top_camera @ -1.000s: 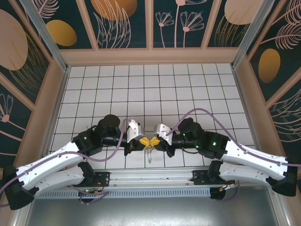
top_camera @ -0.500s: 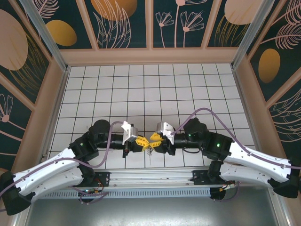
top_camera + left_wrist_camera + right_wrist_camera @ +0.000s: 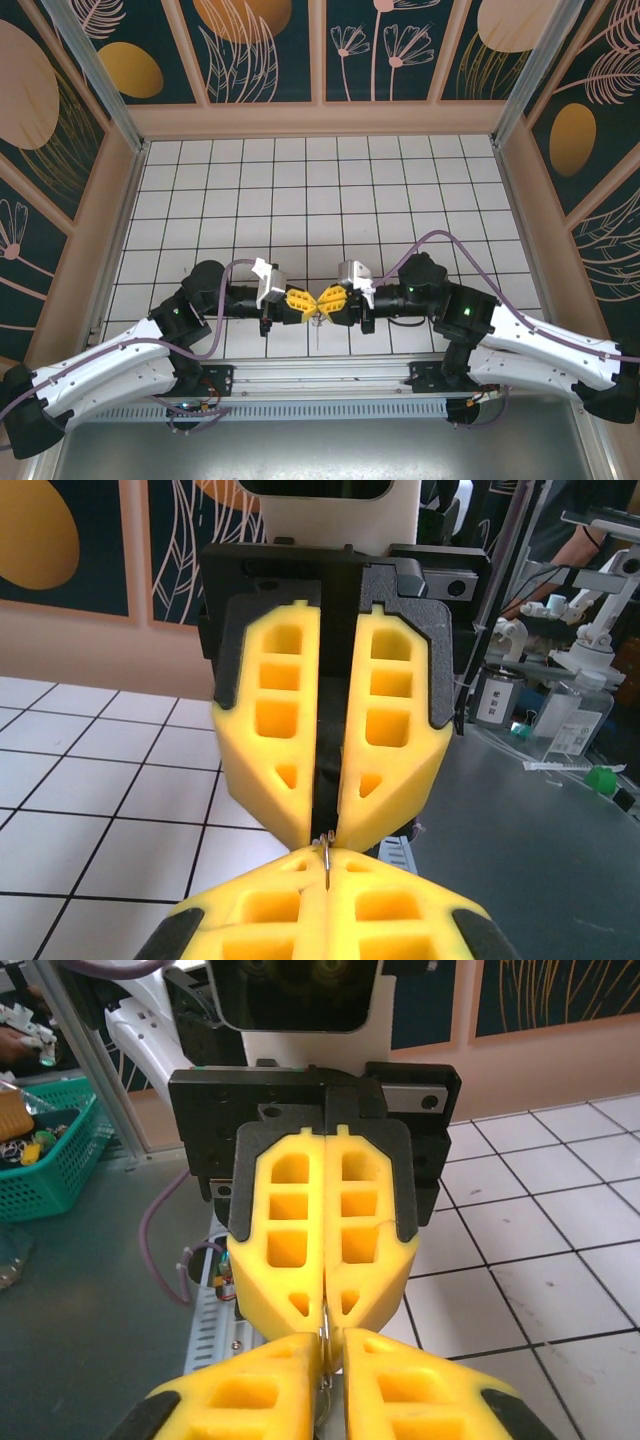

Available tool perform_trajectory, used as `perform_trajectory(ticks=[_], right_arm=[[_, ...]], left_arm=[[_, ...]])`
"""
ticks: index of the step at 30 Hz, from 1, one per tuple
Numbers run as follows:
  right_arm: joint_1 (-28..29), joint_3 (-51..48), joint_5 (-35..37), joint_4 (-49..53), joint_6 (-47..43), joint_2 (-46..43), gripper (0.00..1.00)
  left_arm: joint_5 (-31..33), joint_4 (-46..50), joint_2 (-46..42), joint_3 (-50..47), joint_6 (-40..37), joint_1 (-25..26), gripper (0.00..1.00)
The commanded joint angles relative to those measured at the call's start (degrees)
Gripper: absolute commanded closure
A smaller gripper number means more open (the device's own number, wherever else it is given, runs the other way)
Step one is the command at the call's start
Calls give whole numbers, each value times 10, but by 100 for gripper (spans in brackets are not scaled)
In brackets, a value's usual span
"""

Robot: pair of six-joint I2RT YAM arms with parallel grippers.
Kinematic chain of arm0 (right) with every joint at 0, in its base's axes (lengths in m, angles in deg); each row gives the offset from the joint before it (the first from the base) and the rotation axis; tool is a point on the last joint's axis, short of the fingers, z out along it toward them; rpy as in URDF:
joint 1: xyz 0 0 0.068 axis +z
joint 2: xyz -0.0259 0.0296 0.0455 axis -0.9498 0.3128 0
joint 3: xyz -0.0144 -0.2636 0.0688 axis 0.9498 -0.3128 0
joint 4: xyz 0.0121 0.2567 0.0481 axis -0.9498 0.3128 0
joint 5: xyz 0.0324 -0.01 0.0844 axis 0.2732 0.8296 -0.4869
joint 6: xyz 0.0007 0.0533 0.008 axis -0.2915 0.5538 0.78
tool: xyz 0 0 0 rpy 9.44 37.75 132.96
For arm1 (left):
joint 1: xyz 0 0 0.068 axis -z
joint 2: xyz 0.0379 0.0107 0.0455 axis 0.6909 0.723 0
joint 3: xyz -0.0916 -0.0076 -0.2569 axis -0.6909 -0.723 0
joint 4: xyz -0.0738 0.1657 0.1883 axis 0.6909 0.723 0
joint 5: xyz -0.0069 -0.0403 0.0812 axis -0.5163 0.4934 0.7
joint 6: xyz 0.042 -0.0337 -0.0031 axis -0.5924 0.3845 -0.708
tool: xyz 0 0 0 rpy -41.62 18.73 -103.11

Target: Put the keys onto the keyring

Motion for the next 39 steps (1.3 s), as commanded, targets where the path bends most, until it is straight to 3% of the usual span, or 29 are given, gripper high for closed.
perform_trajectory(ticks=[1, 5, 13, 16, 23, 26, 28, 36, 39], right_arm=[[4, -12, -7, -15, 0, 3, 97], [4, -13, 15, -10, -10, -6, 100], [4, 13, 28, 12, -44, 4, 100], [4, 28, 24, 19, -54, 24, 100], [4, 50, 28, 37, -78, 28, 100], [4, 61, 36, 55, -86, 29, 100], [4, 67, 37, 62, -90, 33, 100], [4, 69, 31, 54, -81, 37, 100], [4, 47, 28, 34, -62, 18, 84]], left_arm=[[-2, -107, 4, -2, 24, 5, 100], [15, -93, 6, 0, 19, 5, 100], [53, 64, 15, 59, -35, 5, 100], [62, 111, 27, 83, -52, 5, 93], [91, 176, 39, 102, -78, 5, 91], [87, 187, 34, 101, -79, 4, 91], [79, 191, 32, 100, -80, 5, 100], [57, 121, 19, 78, -52, 5, 100], [59, 71, 1, 58, -28, 5, 100]])
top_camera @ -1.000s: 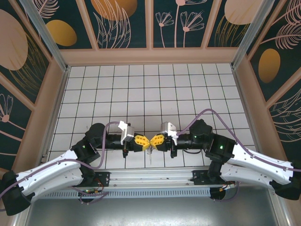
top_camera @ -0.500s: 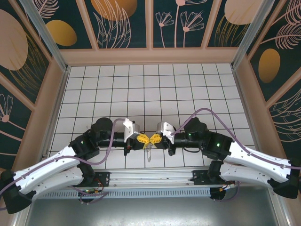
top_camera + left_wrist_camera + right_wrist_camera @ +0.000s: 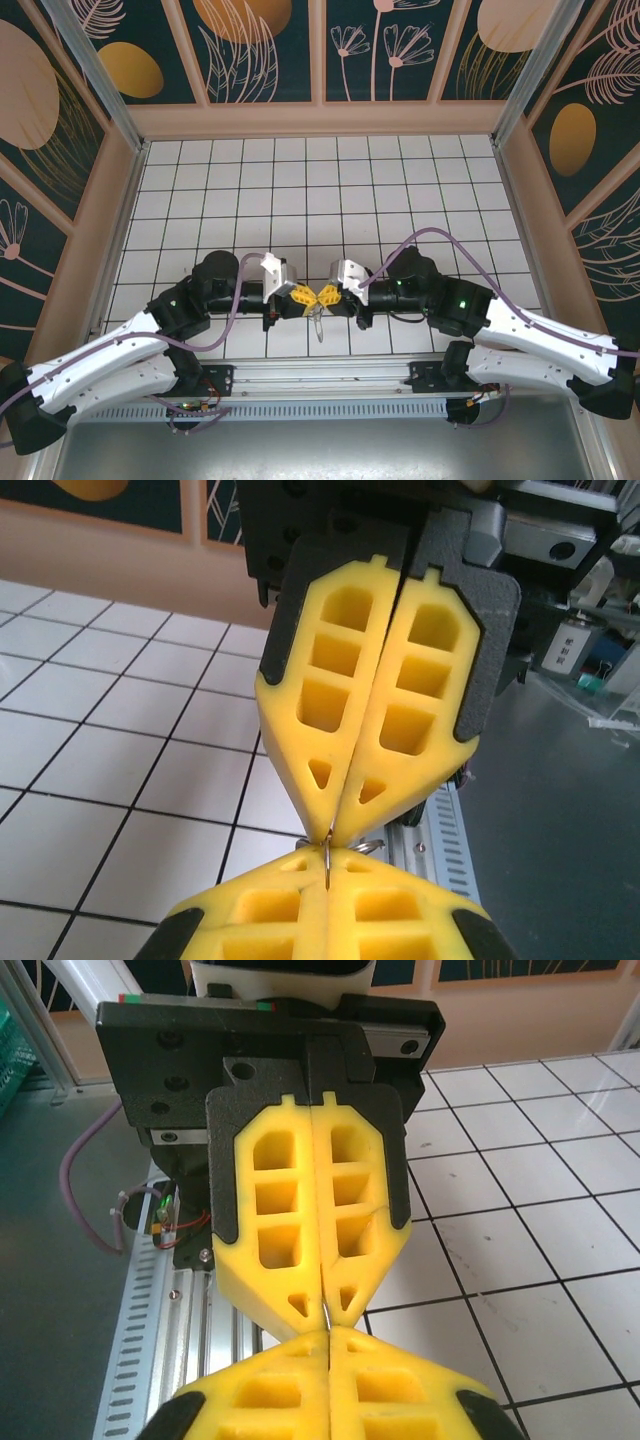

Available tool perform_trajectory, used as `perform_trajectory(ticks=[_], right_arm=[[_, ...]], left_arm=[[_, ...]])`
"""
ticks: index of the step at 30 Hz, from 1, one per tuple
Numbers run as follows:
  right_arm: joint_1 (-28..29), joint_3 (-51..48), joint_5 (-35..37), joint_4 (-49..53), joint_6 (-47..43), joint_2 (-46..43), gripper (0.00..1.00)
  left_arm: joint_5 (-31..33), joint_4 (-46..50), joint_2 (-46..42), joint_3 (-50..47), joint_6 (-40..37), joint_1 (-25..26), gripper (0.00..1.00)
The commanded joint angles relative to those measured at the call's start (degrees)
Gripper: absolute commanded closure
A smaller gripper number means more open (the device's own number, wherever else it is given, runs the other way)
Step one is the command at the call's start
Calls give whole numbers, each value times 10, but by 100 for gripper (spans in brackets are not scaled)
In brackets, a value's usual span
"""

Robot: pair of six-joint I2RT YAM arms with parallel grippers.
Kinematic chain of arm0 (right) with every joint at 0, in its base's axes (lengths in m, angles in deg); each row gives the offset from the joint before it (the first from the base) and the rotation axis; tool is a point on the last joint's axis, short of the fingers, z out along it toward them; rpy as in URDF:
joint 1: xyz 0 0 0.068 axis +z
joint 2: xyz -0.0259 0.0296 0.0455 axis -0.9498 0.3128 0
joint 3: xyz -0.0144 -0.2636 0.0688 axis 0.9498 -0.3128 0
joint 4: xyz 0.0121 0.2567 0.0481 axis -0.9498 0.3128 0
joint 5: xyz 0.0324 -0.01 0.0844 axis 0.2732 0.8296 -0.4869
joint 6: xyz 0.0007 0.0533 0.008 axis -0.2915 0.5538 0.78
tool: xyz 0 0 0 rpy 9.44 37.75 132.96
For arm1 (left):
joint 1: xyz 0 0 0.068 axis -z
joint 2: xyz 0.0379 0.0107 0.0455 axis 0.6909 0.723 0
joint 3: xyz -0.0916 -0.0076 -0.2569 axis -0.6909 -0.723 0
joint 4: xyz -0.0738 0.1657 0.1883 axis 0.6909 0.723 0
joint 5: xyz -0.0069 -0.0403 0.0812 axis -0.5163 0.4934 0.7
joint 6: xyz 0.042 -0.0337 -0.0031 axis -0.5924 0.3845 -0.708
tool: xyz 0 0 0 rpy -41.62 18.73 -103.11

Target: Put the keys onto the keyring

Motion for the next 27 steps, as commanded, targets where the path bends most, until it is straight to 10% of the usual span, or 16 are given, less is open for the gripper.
perform_trajectory(ticks=[1, 10, 27], right_arm=[[7, -7, -23, -55, 19, -23, 79], [7, -54, -35, -110, 44, -63, 69], [7, -62, -17, -131, 37, -63, 96]], left_arm=[[-9, -120, -26, -22, 40, 4, 100], [-2, -255, -48, -69, 92, 4, 100], [-2, -309, -38, -86, 104, 4, 100]])
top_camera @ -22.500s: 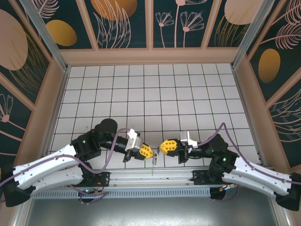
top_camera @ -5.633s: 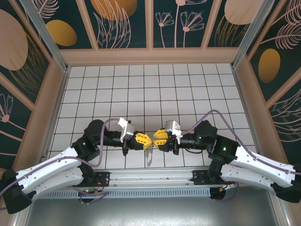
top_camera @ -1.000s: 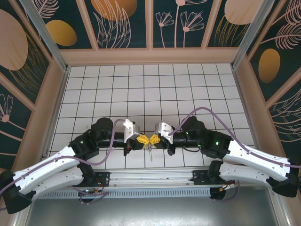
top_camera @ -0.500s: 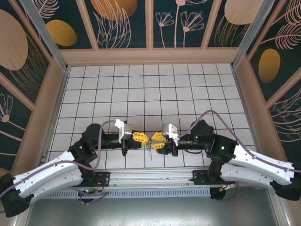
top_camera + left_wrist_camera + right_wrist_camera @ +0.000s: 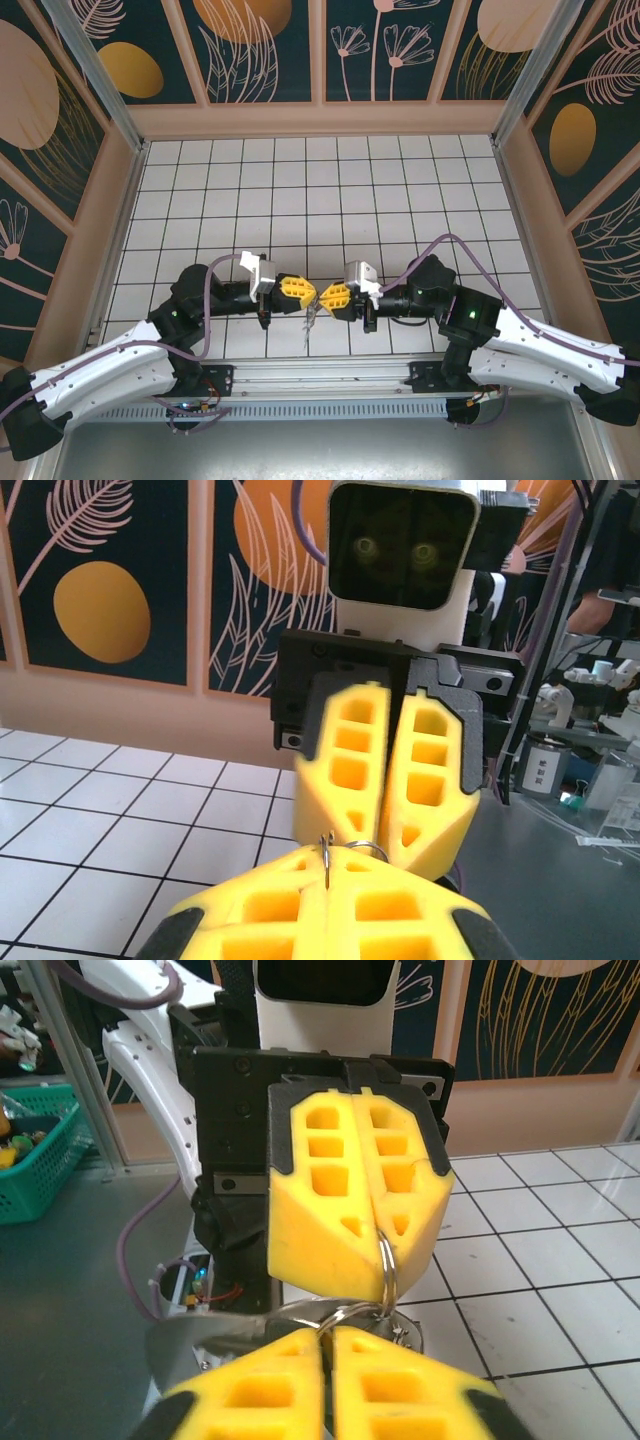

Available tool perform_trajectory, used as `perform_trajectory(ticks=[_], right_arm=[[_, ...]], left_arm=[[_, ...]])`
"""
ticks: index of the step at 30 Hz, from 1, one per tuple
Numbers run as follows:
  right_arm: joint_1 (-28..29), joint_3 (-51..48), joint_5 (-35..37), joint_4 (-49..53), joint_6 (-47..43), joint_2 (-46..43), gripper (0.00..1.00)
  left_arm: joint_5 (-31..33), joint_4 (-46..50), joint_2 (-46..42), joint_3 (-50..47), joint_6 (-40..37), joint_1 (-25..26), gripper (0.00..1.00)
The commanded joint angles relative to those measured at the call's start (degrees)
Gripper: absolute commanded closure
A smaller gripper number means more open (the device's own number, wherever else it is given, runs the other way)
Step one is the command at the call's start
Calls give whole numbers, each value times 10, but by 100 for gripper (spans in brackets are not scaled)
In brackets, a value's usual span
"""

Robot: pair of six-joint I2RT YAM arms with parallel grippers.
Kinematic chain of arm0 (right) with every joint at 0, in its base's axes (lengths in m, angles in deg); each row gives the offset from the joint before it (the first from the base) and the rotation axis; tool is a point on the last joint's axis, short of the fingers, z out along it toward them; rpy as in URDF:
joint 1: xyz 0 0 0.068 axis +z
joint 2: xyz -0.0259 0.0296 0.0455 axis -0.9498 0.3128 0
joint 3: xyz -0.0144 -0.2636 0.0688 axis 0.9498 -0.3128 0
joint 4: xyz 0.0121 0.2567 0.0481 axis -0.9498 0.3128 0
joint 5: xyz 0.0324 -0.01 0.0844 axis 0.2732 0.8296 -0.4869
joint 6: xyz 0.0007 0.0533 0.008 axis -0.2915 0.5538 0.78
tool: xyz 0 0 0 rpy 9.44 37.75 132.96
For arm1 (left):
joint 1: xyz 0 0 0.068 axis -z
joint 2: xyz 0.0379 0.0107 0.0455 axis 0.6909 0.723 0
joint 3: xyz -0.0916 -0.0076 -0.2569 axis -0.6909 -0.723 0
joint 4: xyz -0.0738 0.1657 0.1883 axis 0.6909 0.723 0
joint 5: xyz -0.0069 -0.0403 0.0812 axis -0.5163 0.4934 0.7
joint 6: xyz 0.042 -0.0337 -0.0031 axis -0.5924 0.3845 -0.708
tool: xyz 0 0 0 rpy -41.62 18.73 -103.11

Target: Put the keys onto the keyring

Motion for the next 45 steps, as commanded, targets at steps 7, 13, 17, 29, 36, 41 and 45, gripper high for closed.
perform_trajectory(ticks=[7, 13, 17, 29, 36, 41, 45], right_arm=[[3, -8, 11, -25, -4, 2, 100], [5, -4, 4, -21, -3, 22, 100], [5, 0, 5, -13, -4, 35, 100], [9, -3, 65, 20, 14, -32, 75], [9, 17, 91, 34, 12, -45, 72], [9, 32, 63, 25, 3, -14, 73], [9, 34, 41, 20, 3, 15, 75]], left_arm=[[6, -81, -7, -19, 25, 4, 100], [8, -111, -4, -32, 35, 4, 100], [0, -149, 6, -47, 49, 4, 100], [-9, -129, -12, -51, 35, 4, 100], [-35, -98, -14, -39, 18, 4, 100], [-57, -77, -8, -27, 7, 4, 100], [-61, -61, -7, -20, -1, 4, 100]])
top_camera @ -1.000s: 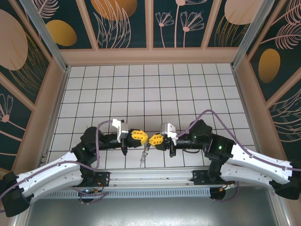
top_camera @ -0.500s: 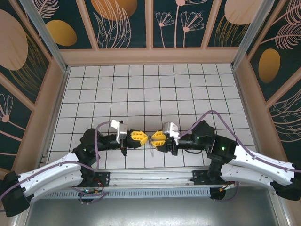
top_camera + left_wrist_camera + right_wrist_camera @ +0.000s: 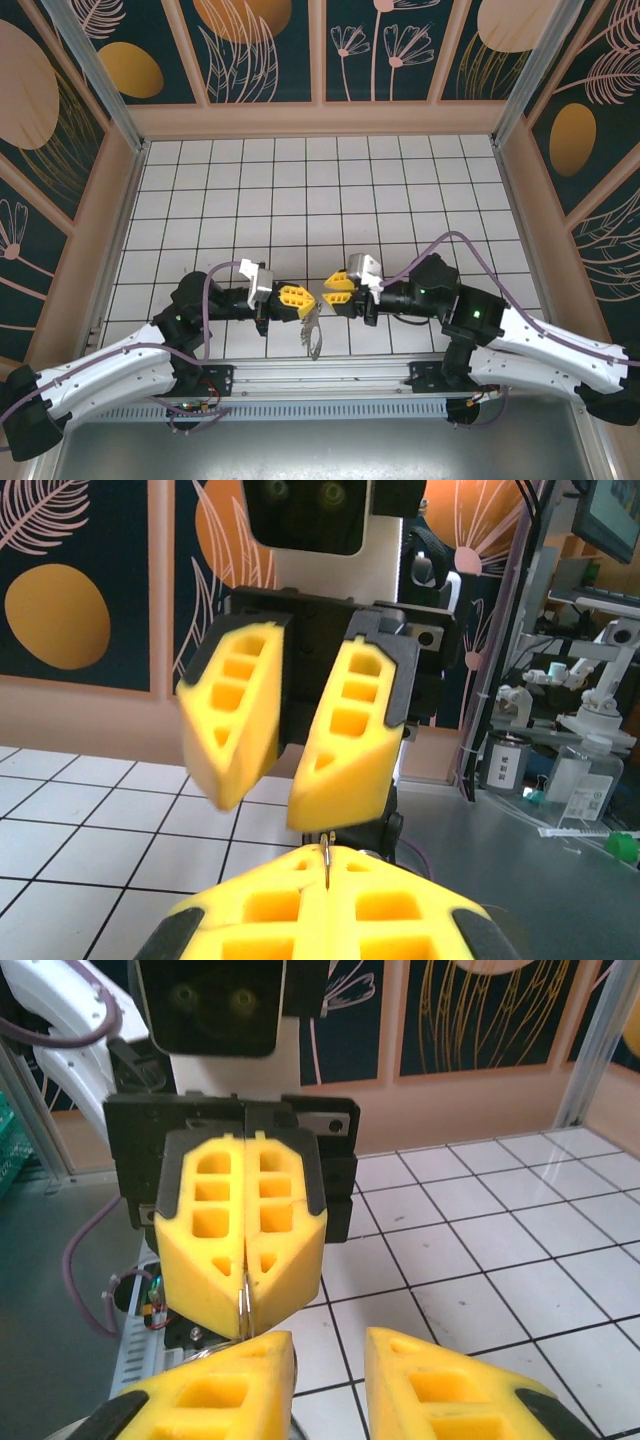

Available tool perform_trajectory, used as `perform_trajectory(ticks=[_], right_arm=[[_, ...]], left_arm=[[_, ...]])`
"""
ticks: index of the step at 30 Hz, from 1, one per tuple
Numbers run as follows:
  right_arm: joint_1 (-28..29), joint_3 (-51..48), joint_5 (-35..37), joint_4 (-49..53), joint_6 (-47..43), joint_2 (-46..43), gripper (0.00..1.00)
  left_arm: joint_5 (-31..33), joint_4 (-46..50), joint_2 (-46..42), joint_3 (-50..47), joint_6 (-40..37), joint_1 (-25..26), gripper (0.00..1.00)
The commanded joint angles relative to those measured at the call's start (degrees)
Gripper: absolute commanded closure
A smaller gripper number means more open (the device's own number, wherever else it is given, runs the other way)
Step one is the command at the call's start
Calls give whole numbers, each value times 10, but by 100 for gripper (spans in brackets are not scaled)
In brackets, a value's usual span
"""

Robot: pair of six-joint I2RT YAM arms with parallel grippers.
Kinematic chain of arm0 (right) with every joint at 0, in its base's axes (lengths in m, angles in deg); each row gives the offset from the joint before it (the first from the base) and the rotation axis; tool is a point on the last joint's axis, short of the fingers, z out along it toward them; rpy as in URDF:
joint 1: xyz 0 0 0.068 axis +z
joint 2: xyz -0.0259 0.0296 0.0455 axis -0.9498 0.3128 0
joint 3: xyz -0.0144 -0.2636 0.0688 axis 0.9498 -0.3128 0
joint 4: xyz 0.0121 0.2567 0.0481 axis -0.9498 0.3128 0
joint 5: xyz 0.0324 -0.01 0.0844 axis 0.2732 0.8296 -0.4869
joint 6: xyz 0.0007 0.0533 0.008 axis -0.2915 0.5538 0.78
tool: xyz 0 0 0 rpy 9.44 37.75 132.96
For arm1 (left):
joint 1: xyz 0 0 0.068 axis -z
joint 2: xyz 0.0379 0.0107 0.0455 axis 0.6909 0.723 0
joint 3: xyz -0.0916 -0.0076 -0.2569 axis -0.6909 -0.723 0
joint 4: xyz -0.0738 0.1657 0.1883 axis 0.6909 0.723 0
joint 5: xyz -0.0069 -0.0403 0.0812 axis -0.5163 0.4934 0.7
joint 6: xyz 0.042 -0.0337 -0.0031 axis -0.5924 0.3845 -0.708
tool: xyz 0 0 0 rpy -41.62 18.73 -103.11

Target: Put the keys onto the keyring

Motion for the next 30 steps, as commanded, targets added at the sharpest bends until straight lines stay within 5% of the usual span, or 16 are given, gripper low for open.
perform_trajectory(ticks=[1, 30], right_arm=[[4, 17, -30, -8, -2, 15, 75], [4, 11, -42, -5, 15, 3, 68]], left_arm=[[-18, 5, -2, 25, -19, 3, 100], [0, 40, -10, 30, -37, 3, 100]])
